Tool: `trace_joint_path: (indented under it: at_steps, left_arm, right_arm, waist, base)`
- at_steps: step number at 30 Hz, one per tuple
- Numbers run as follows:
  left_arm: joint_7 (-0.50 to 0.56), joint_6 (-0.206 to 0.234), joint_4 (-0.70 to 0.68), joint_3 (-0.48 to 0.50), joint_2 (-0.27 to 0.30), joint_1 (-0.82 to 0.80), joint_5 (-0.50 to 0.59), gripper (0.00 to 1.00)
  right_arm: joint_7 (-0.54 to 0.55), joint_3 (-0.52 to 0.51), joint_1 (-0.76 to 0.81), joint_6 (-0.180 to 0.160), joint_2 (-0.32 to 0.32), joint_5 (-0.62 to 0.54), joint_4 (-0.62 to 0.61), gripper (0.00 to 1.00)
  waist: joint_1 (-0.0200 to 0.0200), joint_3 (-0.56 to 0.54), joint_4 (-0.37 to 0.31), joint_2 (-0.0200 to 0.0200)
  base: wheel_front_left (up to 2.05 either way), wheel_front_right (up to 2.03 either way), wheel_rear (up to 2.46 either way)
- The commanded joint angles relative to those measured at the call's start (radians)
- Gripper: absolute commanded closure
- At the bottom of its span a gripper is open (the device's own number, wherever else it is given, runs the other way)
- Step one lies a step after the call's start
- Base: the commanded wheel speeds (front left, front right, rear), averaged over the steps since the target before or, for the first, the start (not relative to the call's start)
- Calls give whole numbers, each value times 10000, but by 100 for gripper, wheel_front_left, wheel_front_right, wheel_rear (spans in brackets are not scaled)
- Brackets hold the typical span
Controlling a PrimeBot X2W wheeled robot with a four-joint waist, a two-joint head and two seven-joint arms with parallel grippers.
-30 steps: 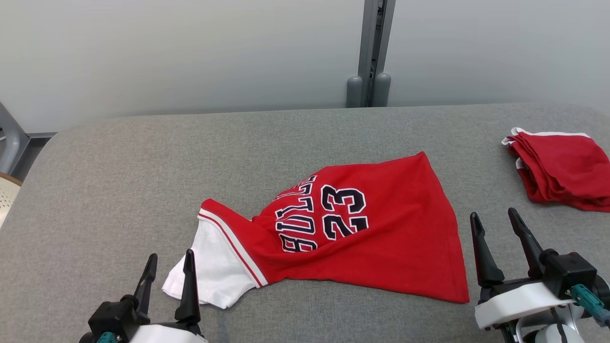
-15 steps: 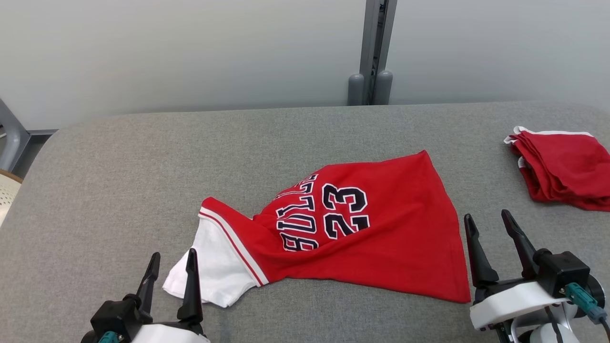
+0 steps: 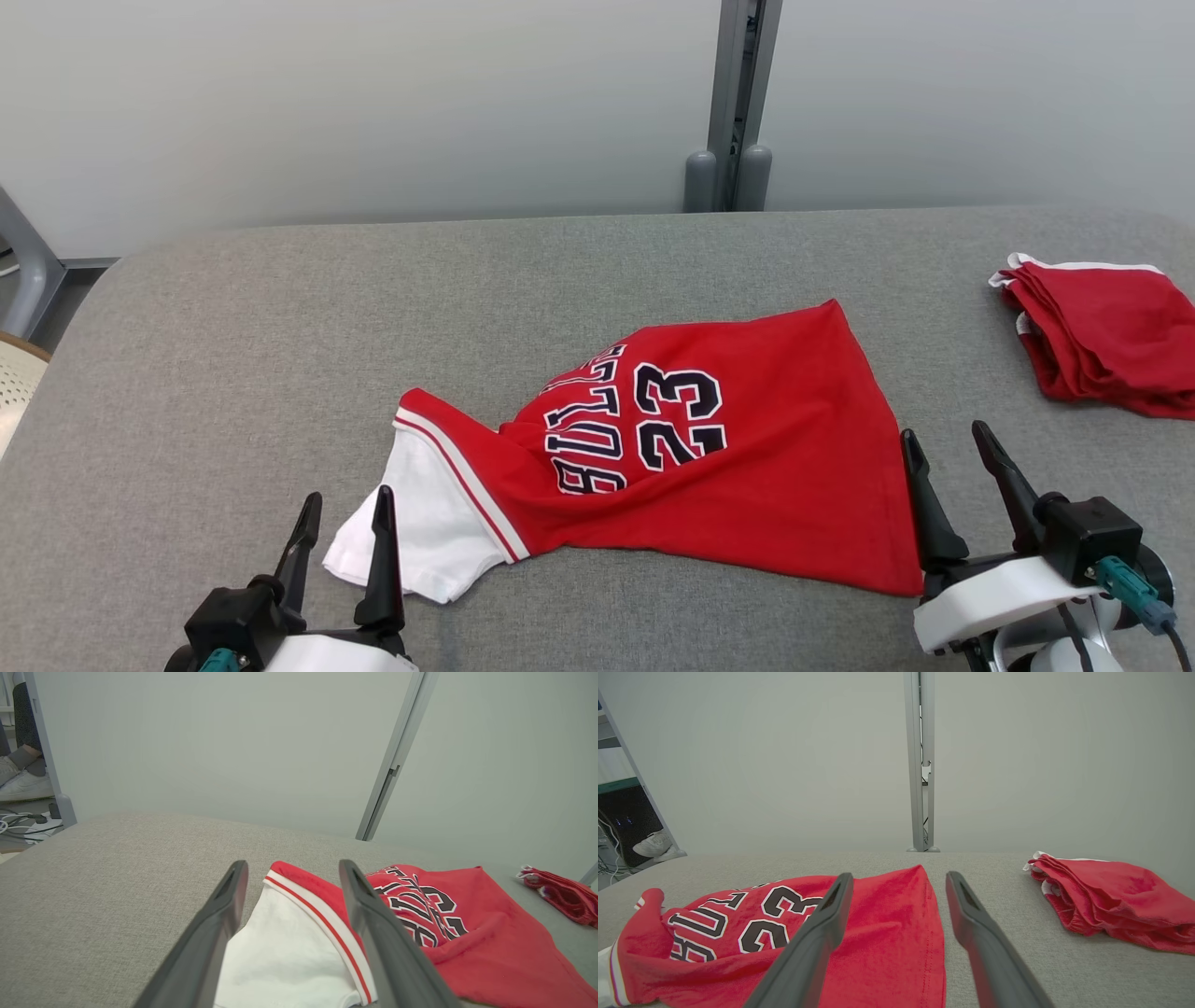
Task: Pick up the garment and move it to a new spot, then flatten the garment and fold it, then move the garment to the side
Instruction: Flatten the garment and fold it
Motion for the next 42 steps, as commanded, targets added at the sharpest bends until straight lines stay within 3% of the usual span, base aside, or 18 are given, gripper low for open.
trace_joint_path:
  at_steps: [1, 19, 36, 38, 39, 41, 42]
  left_arm:
    - [-20, 44, -31, -17, 26, -33, 10, 0]
    - [-20, 119, 0, -105, 28, 155, -128, 0]
    - [-20, -25, 215, -35, 25, -225, -33, 0]
    - [-20, 1, 201, -34, 28, -233, -31, 0]
    - [-20, 16, 188, -28, 32, -236, -36, 0]
    - [-20, 42, 155, -12, 29, -241, -34, 0]
    - [-20, 44, 149, 1, 29, -239, -33, 0]
  right_arm:
    - [-70, 14, -1, 1, -47, 68, 49, 0]
    - [664, -366, 1436, 1, -43, 528, 901, 0]
    - [645, 217, 88, 1, -38, 1364, 3510, 0]
    - [626, 354, -26, 3, -24, 1402, 3776, 12]
    - [594, 398, -91, 3, -23, 1420, 3881, 51]
    - [528, 440, -181, 3, -9, 1466, 4050, 65]
    - [496, 436, -230, 1, -13, 1457, 4130, 79]
  waist:
    - [0, -8, 9, 0]
    - [0, 385, -91, 0]
    - [0, 766, 468, 0]
    - [0, 795, 526, 0]
    - [0, 808, 549, 0]
    - [0, 837, 571, 0]
    - [0, 847, 575, 0]
  base:
    - [0, 0, 0]
    - [0, 0, 0]
    - [0, 0, 0]
    - [0, 0, 0]
    - [0, 0, 0]
    - [0, 0, 0]
    - [0, 0, 0]
